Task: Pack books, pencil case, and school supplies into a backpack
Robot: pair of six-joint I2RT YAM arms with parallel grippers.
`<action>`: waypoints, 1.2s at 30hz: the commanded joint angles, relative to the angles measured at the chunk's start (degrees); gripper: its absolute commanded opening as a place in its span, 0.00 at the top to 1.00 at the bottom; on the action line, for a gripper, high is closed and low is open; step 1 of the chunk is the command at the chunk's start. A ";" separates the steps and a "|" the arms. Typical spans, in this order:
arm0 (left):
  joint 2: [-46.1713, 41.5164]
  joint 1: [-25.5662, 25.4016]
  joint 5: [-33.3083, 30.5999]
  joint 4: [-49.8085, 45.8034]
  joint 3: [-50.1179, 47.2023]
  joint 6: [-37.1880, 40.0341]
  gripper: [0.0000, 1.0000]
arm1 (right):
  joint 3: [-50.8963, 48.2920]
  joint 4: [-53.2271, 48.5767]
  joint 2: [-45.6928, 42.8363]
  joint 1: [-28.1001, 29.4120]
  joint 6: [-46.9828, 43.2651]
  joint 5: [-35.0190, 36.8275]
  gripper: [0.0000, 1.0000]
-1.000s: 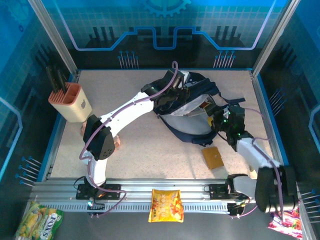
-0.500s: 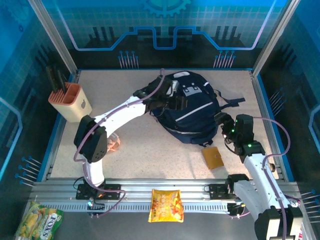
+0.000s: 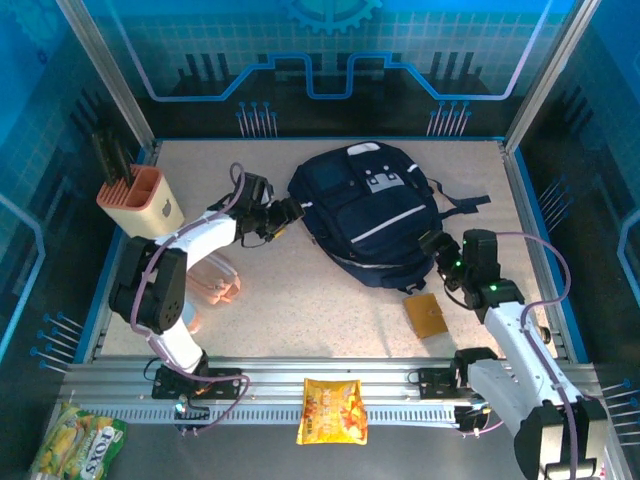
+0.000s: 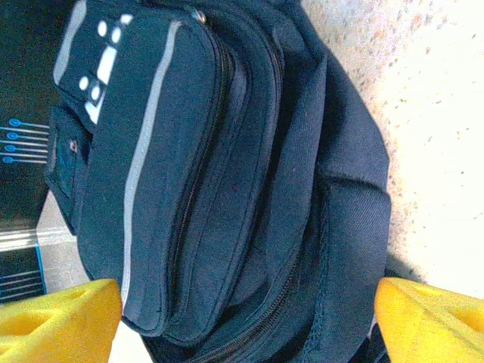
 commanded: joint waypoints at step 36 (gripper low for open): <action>7.03 0.95 0.27 16.40 -0.46 -8.60 1.00 | 14.12 12.40 35.30 8.82 -8.23 -12.27 0.31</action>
